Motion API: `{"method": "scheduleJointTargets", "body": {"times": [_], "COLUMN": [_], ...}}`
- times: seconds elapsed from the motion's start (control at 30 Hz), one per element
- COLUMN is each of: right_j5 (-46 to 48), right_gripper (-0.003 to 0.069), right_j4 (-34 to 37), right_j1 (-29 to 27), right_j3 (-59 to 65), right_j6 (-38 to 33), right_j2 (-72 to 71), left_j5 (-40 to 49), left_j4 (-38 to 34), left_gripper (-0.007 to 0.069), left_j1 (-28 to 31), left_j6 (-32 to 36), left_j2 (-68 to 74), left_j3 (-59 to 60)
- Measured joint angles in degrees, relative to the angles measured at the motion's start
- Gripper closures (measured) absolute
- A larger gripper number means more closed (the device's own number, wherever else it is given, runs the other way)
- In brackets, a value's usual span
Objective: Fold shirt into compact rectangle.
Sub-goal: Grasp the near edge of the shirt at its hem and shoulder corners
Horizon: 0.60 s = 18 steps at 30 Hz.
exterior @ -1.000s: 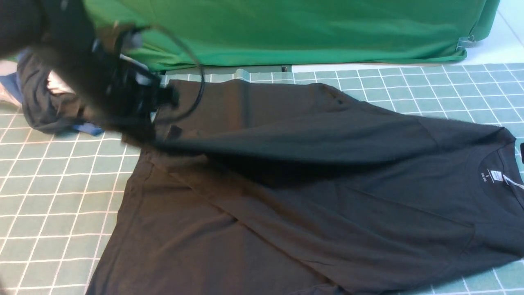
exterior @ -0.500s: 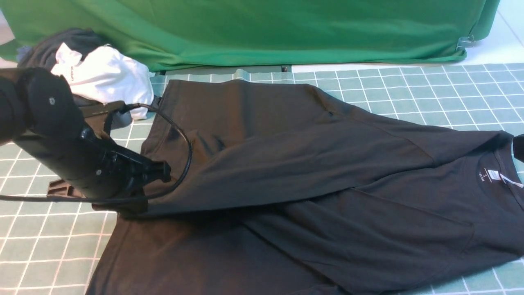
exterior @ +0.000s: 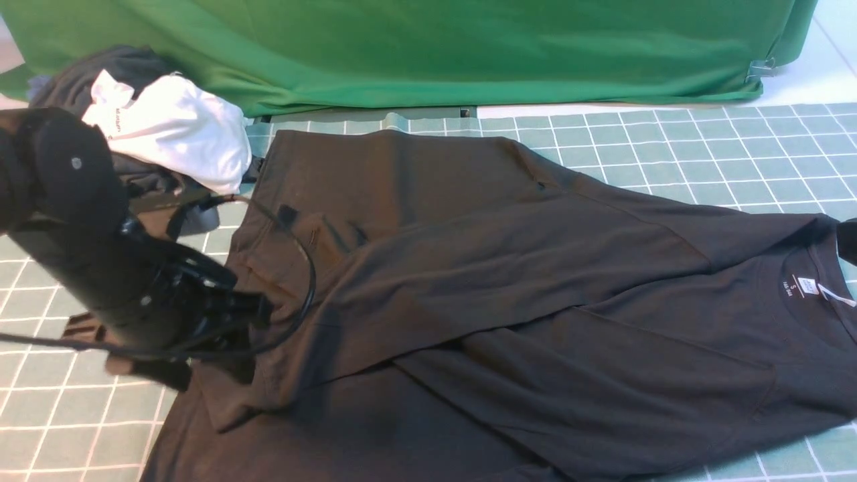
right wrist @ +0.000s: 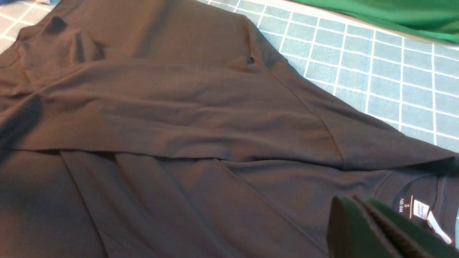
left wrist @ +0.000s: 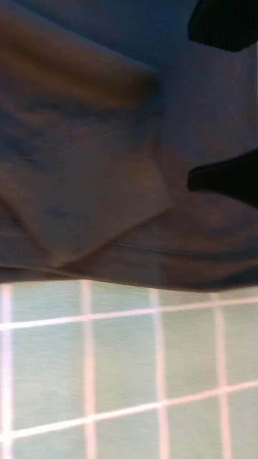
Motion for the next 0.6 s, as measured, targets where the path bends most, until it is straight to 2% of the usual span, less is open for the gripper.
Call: {"method": "scheduleJointTargets", "body": {"times": [0.17, 0.27, 0.33, 0.4, 0.6], "right_j5": [0.0, 0.0, -0.1, -0.2, -1.4], "right_gripper": [0.0652, 0.065, 0.065, 0.0647, 0.0643], "right_j4": [0.0, 0.0, 0.0, 0.0, 0.0], "right_j1": [0.0, 0.0, 0.0, 0.0, 0.0], "right_j3": [0.0, 0.0, 0.0, 0.0, 0.0], "right_j6": [0.0, 0.0, 0.0, 0.0, -0.1], "right_j2": [0.0, 0.0, 0.0, 0.1, 1.4], "left_j5": [0.9, 0.8, 0.2, -2.9, -9.2], "left_j4": [2.7, 9.1, 10.7, 13.8, 13.4], "left_gripper": [0.0181, 0.0193, 0.0193, 0.0172, 0.0106], "left_j1": [0.0, 0.0, 0.0, 0.0, 0.0], "left_j6": [-2.3, -4.7, -4.9, -5.3, -5.8], "left_j2": [-5.6, -8.0, -8.0, -7.1, -2.3], "left_j3": [4.3, 10.1, 11.7, 14.9, 16.0]}}
